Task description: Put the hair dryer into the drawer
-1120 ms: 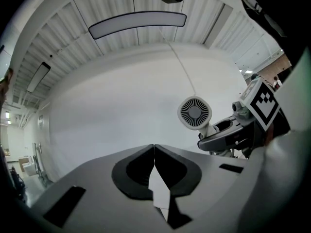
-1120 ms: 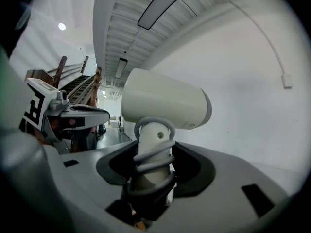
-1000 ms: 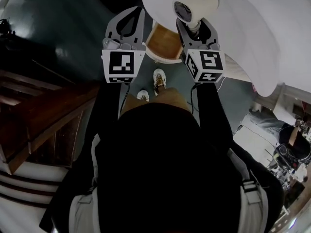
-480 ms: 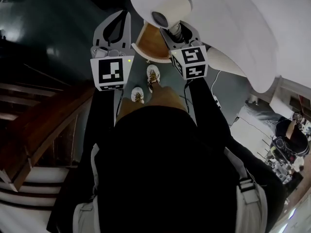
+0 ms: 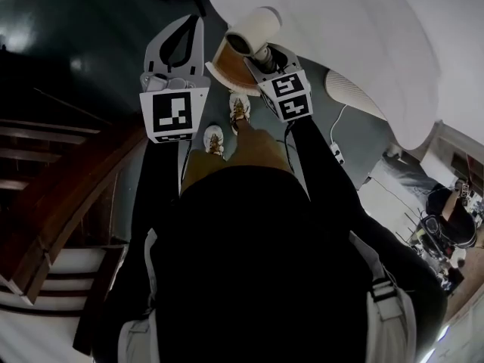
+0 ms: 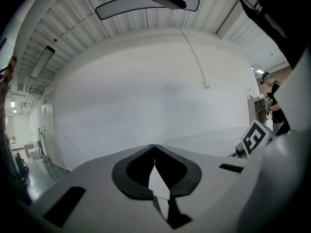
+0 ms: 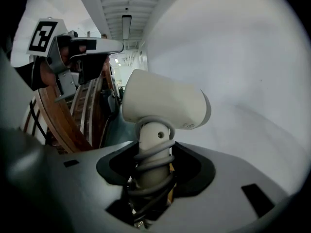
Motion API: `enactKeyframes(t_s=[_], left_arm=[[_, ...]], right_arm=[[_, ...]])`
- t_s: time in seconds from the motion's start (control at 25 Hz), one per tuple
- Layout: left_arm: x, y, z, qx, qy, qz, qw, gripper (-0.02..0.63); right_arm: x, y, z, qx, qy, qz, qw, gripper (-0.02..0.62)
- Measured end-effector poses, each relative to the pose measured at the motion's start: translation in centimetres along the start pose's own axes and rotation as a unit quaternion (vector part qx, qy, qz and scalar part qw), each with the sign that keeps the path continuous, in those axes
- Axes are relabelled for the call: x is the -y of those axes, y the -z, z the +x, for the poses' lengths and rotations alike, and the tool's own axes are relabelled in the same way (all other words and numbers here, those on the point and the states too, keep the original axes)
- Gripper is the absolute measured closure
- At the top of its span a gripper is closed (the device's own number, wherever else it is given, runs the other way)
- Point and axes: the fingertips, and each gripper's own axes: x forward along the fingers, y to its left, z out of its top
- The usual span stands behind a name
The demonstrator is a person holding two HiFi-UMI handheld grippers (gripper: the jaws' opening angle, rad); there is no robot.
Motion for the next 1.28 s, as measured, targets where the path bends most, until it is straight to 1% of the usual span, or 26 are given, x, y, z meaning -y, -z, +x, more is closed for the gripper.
enactKeyframes(t_s=[0.2, 0.36, 0.56, 0.68, 0.84, 0.92, 1.12, 1.28], left_arm=[[-0.4, 0.9, 0.6, -0.009, -0.005, -0.003, 0.9999, 0.59], [-0.3, 2.1, 0.7, -0.025, -0.01, -0.009, 0.9996, 0.589], [-0.6, 3.6, 0.4, -0.04, -0.013, -0.013, 0.999, 0.591], [-0.6, 4.2, 0.3, -0.049, -0.013, -0.013, 0.9986, 0.589], [-0.2, 4.8, 0.3, -0.057, -0.007, -0.015, 0.9982, 0.591], [-0.2, 5.2, 0.4, -0.061, -0.005, -0.017, 0.998, 0.589], [-0.1, 5.9, 0.4, -0.071, -0.002, -0.021, 0.9973, 0.589], [0.2, 6.3, 0.9, -0.073, 0.003, -0.024, 0.997, 0.591]], right_arm=[[-0.5, 2.3, 1.2, -0.024, -0.018, 0.001, 1.0, 0.37], [-0.8, 4.9, 2.2, -0.051, -0.035, -0.027, 0.998, 0.37], [-2.6, 6.6, 3.4, -0.072, -0.086, -0.046, 0.993, 0.37], [-3.3, 7.6, 4.1, -0.091, -0.107, -0.061, 0.988, 0.37], [-3.6, 9.8, 4.8, -0.122, -0.145, -0.09, 0.978, 0.37], [-3.4, 11.3, 5.0, -0.143, -0.155, -0.113, 0.971, 0.37], [-2.8, 14.2, 5.6, -0.185, -0.162, -0.145, 0.959, 0.368], [-2.2, 16.4, 6.6, -0.219, -0.161, -0.182, 0.945, 0.368]])
